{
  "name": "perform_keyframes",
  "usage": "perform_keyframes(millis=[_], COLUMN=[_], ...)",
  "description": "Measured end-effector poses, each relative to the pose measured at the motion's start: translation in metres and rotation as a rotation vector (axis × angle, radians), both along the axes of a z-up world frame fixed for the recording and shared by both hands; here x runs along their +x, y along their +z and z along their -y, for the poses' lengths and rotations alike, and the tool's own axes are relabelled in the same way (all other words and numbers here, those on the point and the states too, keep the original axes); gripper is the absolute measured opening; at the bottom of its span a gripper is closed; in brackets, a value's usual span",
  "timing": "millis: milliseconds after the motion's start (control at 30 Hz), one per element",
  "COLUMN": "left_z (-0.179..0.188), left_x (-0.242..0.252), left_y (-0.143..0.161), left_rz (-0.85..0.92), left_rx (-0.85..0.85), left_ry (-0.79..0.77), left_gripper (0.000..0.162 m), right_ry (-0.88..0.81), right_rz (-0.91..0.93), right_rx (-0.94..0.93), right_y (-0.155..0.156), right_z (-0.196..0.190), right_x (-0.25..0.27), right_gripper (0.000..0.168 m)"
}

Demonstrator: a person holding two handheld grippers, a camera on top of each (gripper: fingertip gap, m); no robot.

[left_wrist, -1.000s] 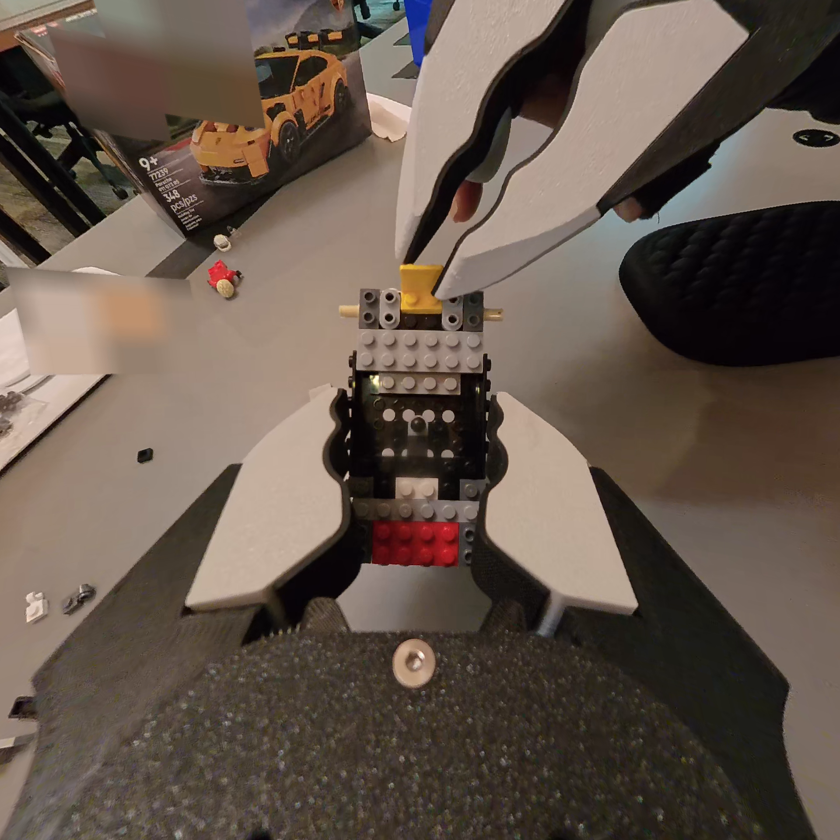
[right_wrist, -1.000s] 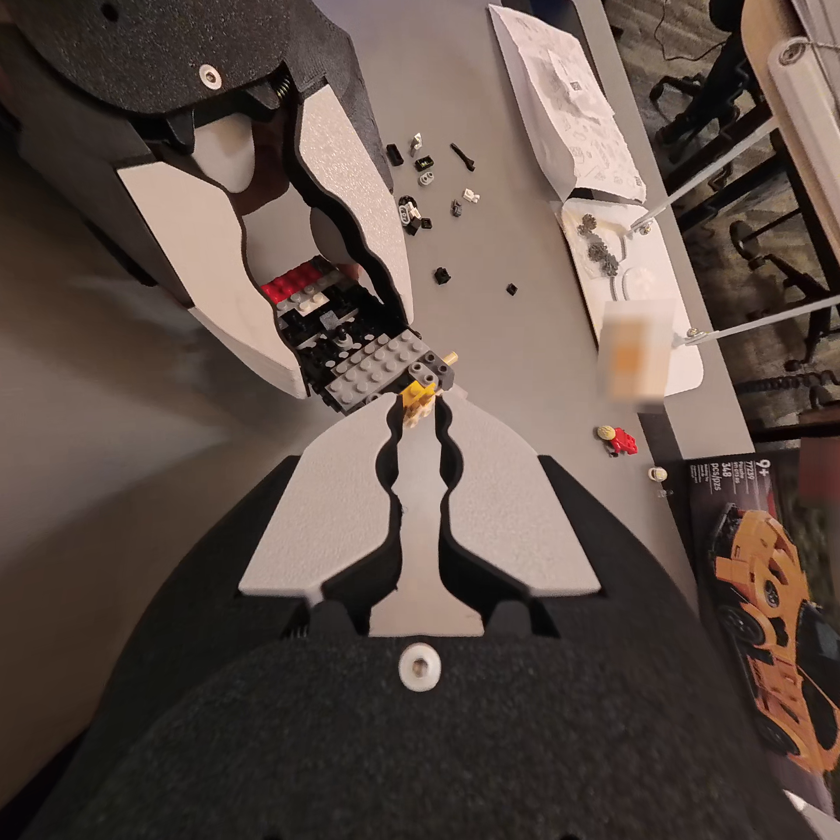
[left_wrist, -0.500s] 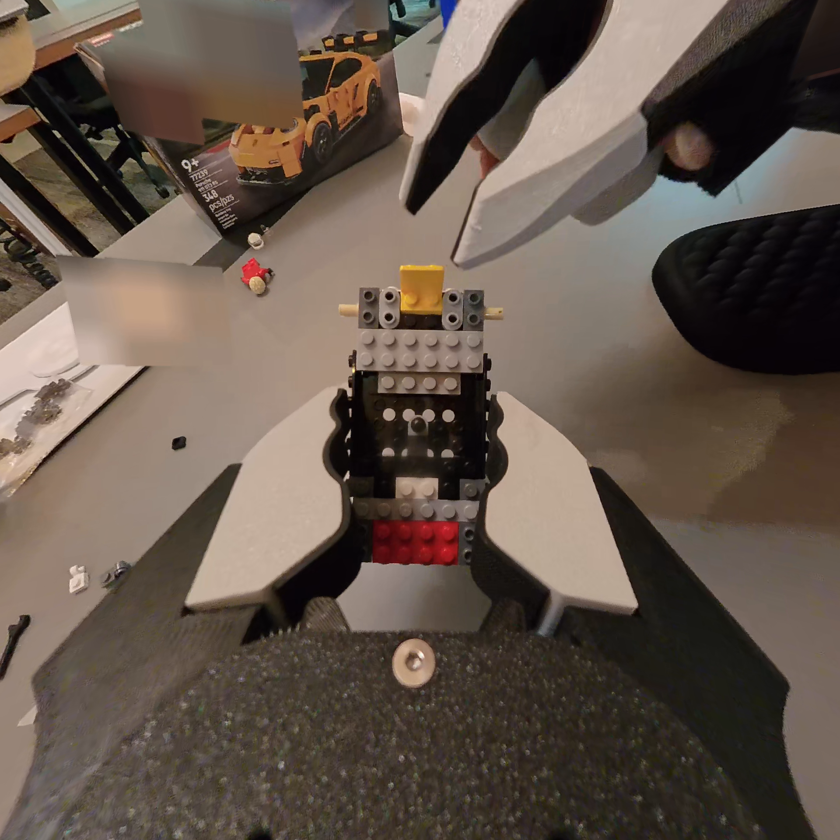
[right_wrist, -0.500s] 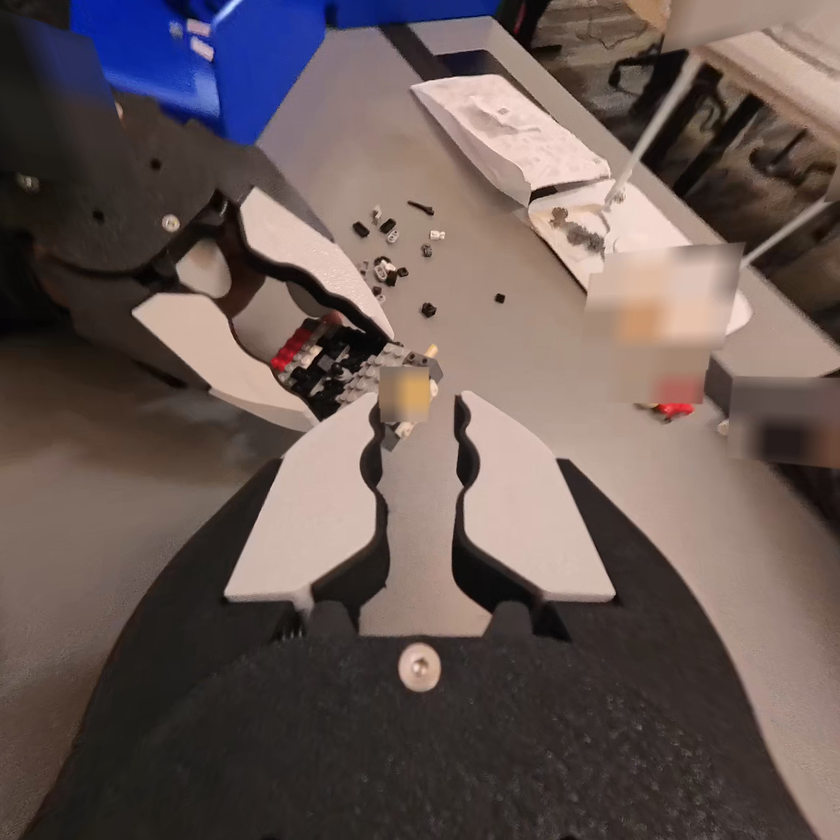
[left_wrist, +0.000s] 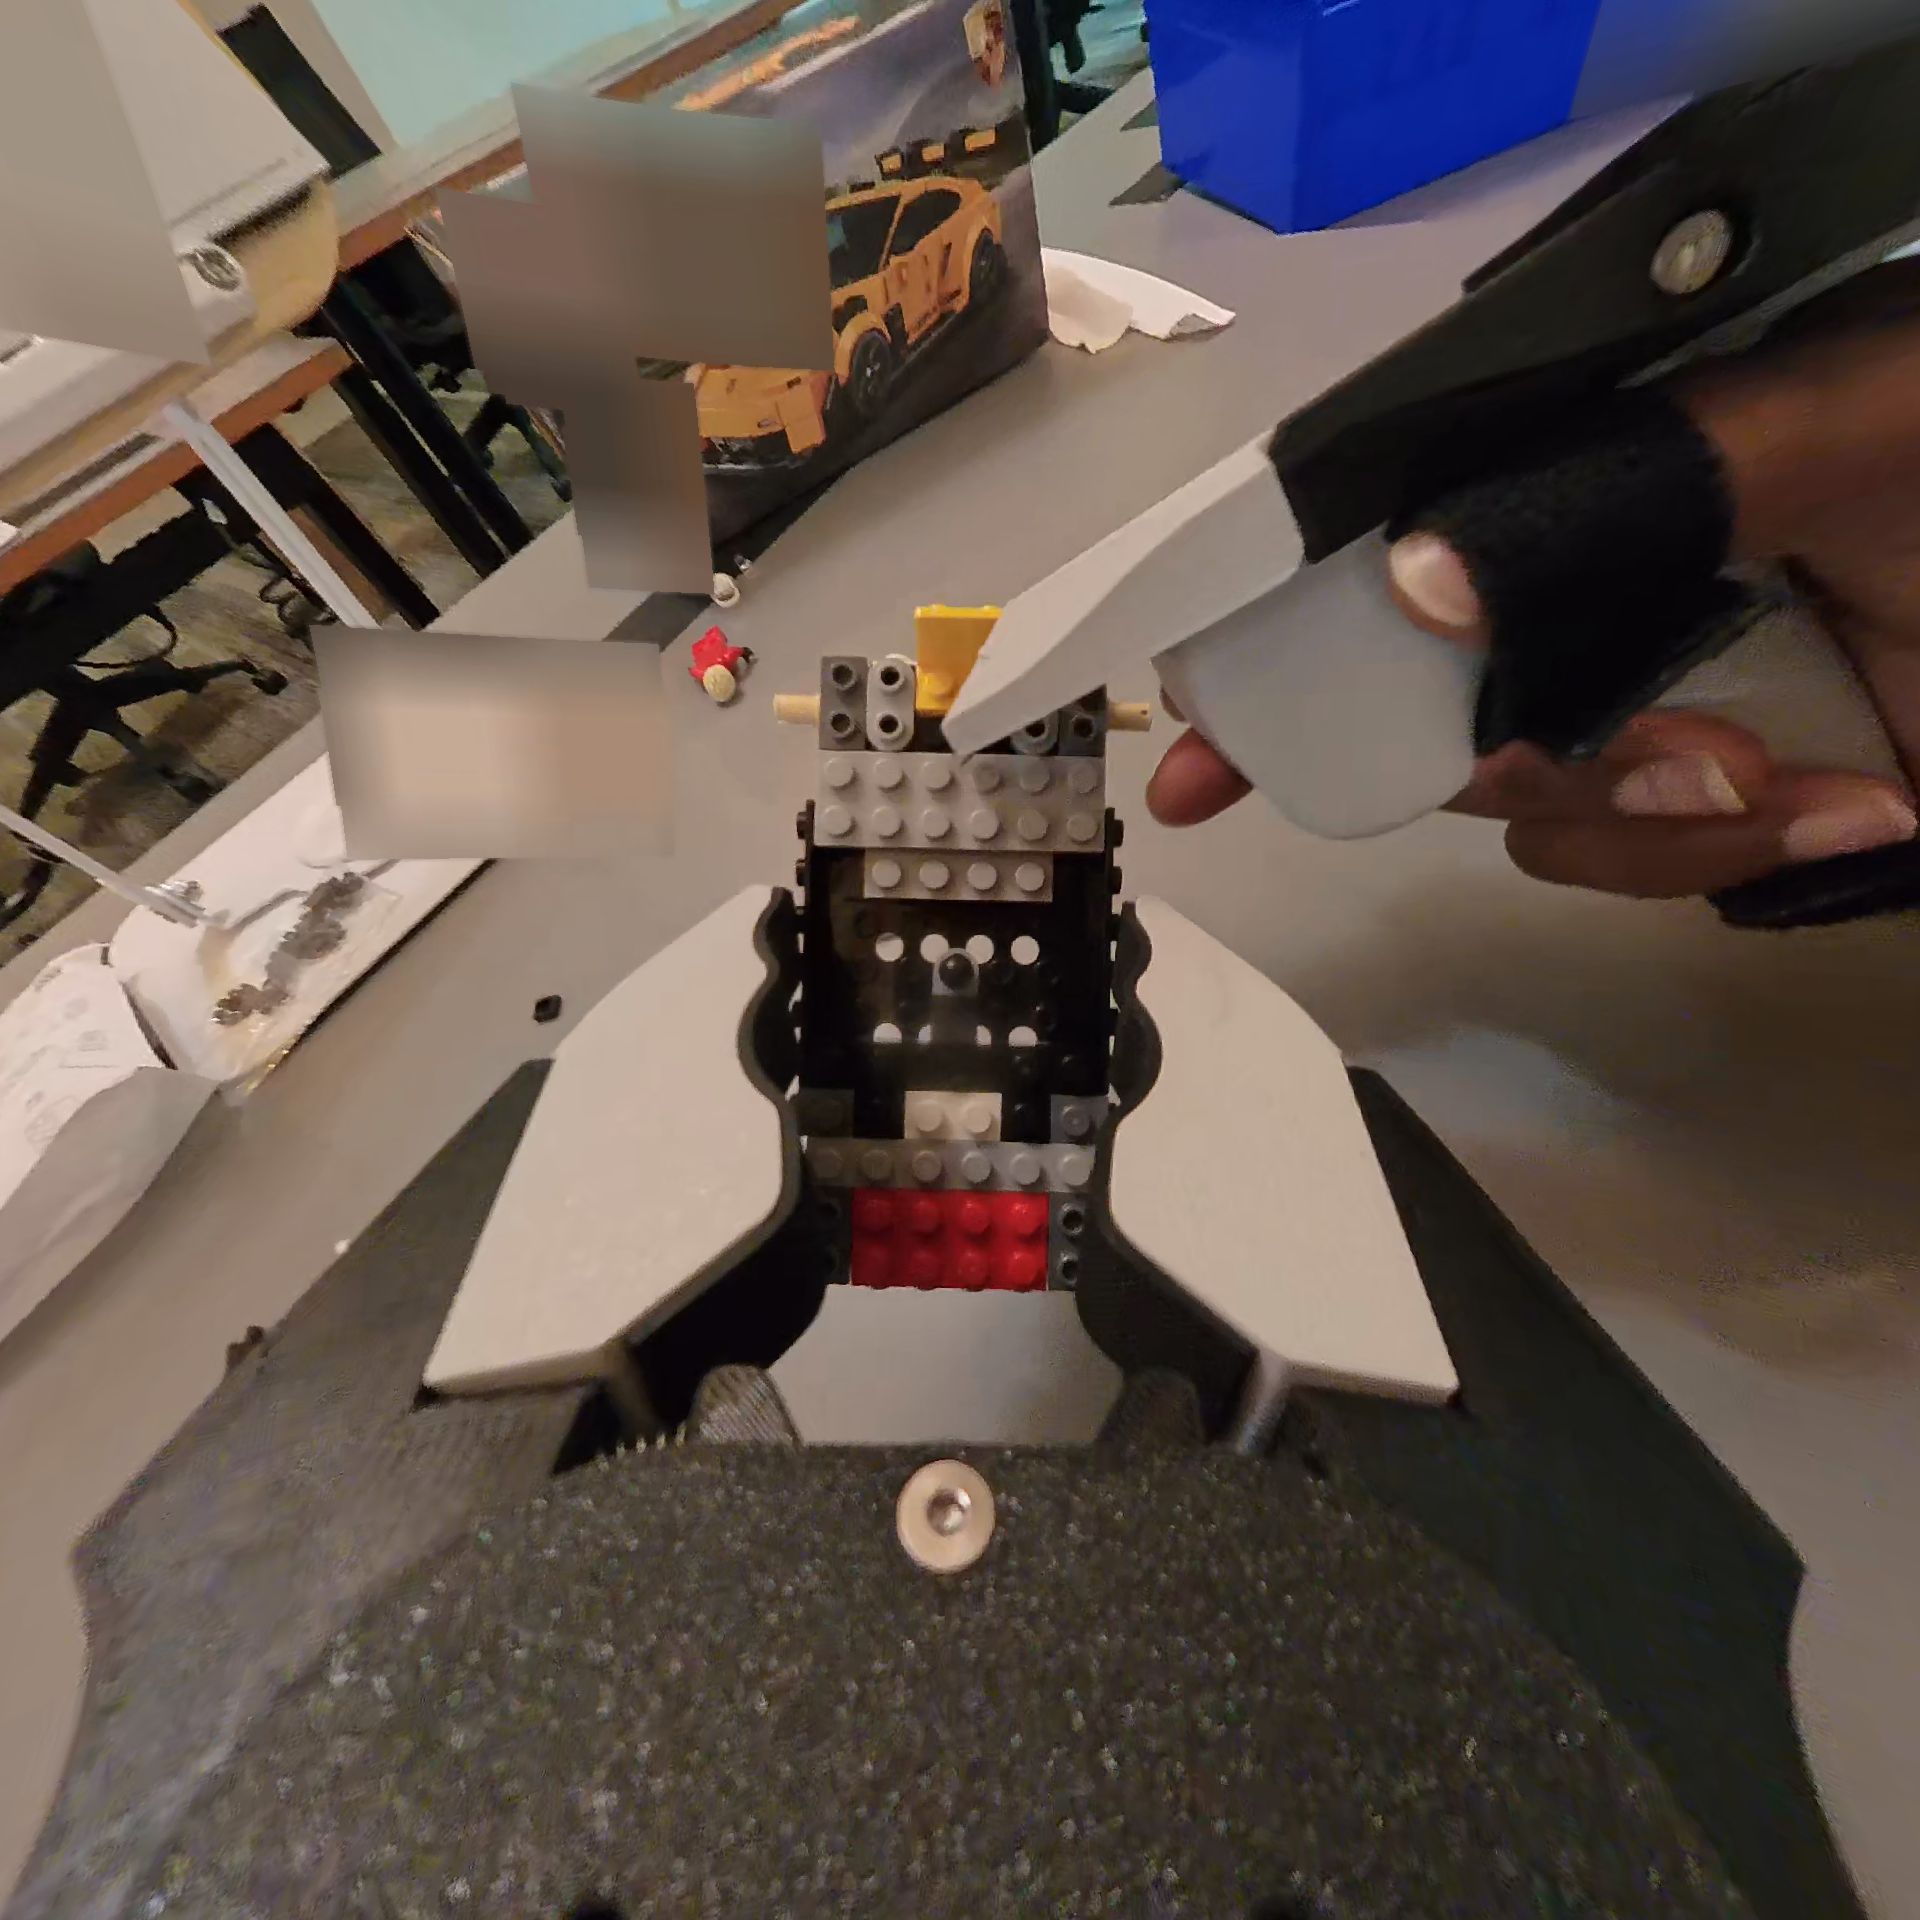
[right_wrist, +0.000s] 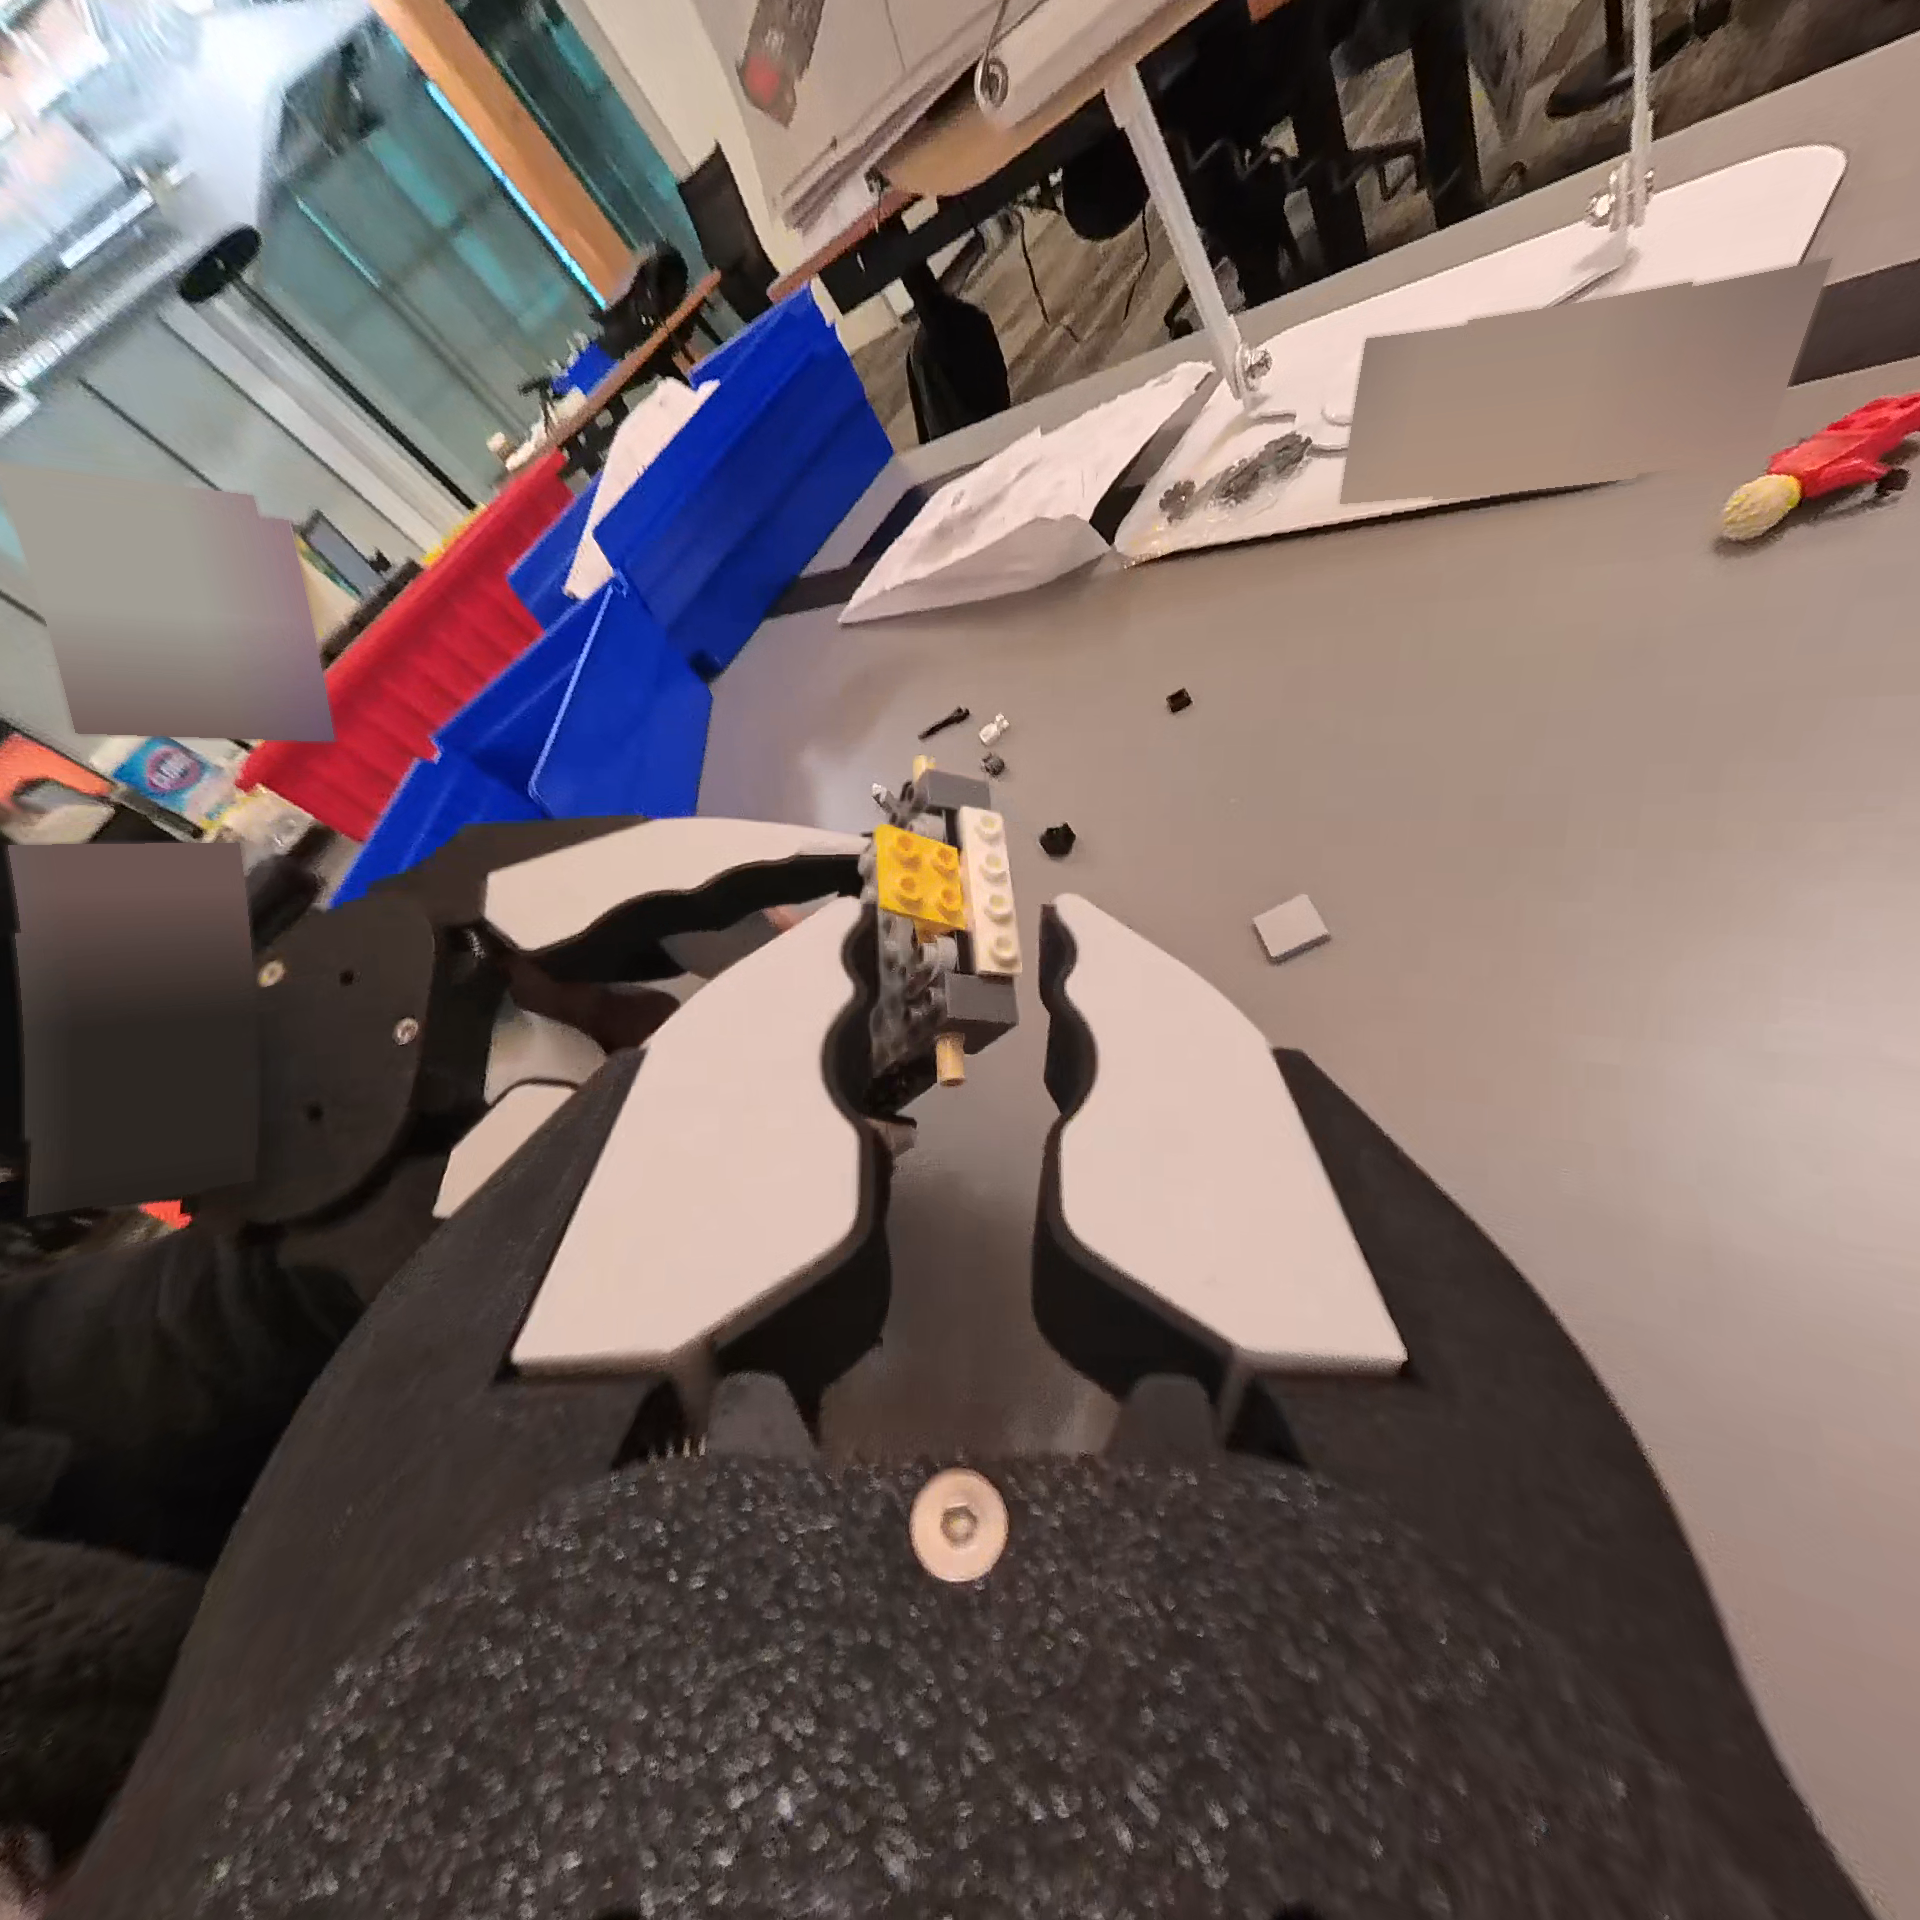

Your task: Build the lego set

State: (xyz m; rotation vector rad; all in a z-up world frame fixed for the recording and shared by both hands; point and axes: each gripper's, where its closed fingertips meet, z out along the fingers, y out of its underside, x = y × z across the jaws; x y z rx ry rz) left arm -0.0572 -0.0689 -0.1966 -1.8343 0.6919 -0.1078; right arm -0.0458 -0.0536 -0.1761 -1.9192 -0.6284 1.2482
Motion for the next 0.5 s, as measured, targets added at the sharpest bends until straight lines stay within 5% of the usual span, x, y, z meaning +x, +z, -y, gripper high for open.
perform_keyframes(millis=[233,500], left_z=[-0.001,0.0], left_x=[0.0,-0.001], left_y=[0.011,0.017], left_rz=[-0.023,-0.086], left_rx=[0.08,0.154], left_ry=[0.042,0.051], left_gripper=[0.058,0.057], right_ry=[-0.045,-0.019], right_rz=[-0.081,0.024], right_rx=[0.032,0.235], right_y=[0.012,0.02], right_z=[-0.005,-0.001], right_x=[0.0,0.0], right_gripper=[0.018,0.018])
